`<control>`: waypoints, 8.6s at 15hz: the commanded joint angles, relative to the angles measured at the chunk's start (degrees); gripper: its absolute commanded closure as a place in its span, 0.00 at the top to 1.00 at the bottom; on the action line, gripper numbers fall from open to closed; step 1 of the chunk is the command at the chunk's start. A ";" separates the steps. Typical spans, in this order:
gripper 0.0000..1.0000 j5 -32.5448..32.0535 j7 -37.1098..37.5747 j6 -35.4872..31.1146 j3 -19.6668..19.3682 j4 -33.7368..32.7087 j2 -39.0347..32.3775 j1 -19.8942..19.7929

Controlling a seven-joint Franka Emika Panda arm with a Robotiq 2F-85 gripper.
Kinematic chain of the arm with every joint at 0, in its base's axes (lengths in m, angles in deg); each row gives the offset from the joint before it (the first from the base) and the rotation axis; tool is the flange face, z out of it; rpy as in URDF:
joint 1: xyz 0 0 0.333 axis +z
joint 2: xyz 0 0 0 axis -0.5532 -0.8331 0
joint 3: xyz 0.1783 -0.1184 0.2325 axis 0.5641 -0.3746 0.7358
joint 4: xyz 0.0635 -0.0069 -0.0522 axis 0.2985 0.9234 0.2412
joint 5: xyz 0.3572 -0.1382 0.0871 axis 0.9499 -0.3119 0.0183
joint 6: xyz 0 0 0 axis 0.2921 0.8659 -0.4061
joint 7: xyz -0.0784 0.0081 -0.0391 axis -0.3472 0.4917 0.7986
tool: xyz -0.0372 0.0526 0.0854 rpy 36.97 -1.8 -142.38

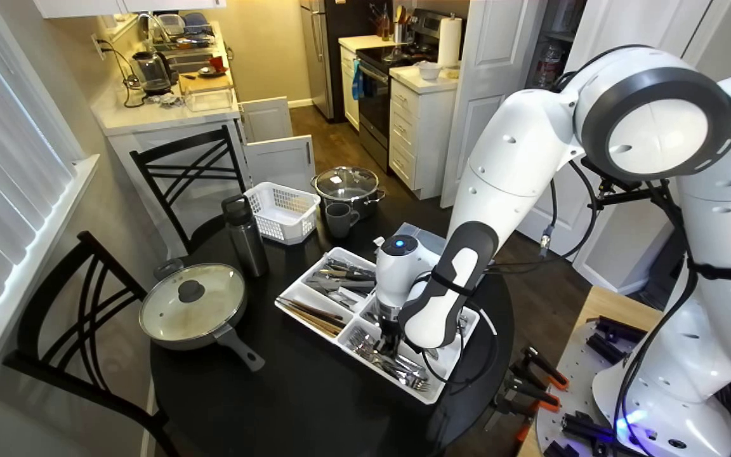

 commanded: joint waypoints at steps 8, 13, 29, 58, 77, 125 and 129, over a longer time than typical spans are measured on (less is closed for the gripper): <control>0.00 1.61 -0.98 -0.97 2.47 1.86 3.15 -1.29; 0.00 1.21 -0.65 -0.54 2.52 0.83 3.44 -0.71; 0.08 0.57 -1.43 -1.50 1.42 -0.41 -1.64 -0.79; 0.01 0.66 -1.15 7.53 3.06 3.11 13.28 -2.02; 0.01 -6.66 -16.01 13.75 -11.96 -5.83 9.28 -21.82; 0.30 -9.26 -39.14 14.35 -4.27 -10.56 -4.19 -24.90; 0.31 -9.48 -38.59 14.45 -3.94 -13.45 -6.68 -24.31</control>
